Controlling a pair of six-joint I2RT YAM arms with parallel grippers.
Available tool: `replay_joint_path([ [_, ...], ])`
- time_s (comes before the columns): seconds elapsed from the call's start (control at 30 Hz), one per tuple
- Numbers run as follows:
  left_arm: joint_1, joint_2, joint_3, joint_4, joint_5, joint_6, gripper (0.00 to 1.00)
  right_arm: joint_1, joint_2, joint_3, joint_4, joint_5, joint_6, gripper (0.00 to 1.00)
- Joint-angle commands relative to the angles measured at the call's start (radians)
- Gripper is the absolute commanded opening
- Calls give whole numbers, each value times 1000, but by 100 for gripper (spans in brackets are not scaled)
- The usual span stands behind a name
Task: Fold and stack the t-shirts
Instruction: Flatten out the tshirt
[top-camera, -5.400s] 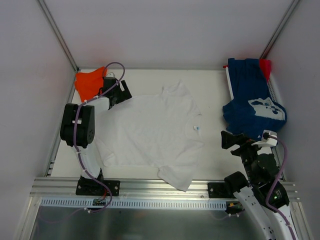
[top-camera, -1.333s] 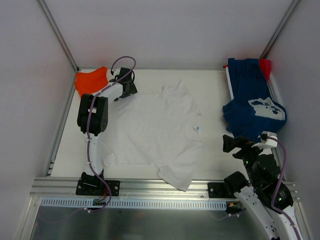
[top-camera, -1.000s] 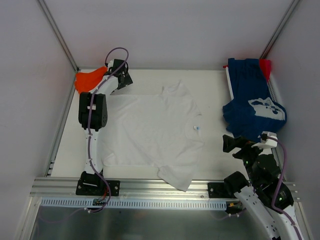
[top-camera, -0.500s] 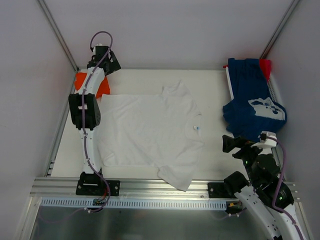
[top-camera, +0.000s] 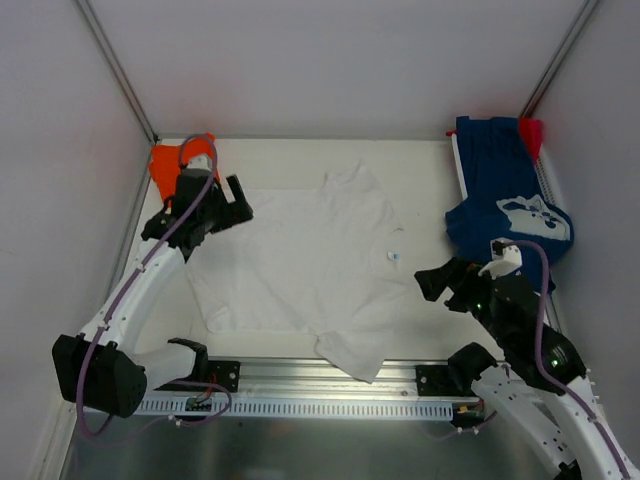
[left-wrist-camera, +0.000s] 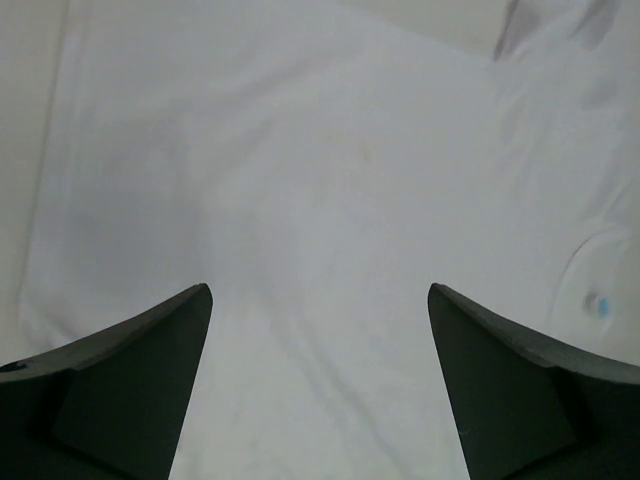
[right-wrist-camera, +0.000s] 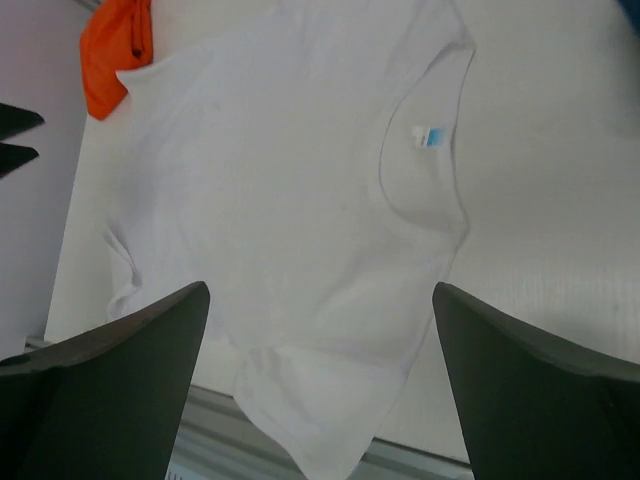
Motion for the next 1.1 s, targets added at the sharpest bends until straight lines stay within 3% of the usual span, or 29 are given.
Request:
replay_joint_path([
  [0.0, -53, -115, -238, -153, -20, -64, 90, 5, 81, -40, -41, -182, 157, 99],
  [0.17, -85, -316, -364, -311, 8, -91, 88, 9, -55, -190, -67, -192, 259, 99],
  [0.3, -227, -335, -315, -475, -113, -166, 90, 8, -131, -279, -42, -200, 305, 100],
  [0.4, -278, -204, -229, -564, -113, -153, 89, 9, -117, -339, 25, -209, 305, 99],
  [0.5, -376, -77, -165, -653, -205, -207, 90, 9, -50, -364, 114, -242, 274, 99],
  [0.77, -418, 162, -201, -680, -213, -244, 92, 9, 165, -348, 300, -239, 136, 99],
  [1.07, -435, 394, -226, -687, -323, -341, 91, 5, 320, -368, 435, -322, 36, 99],
])
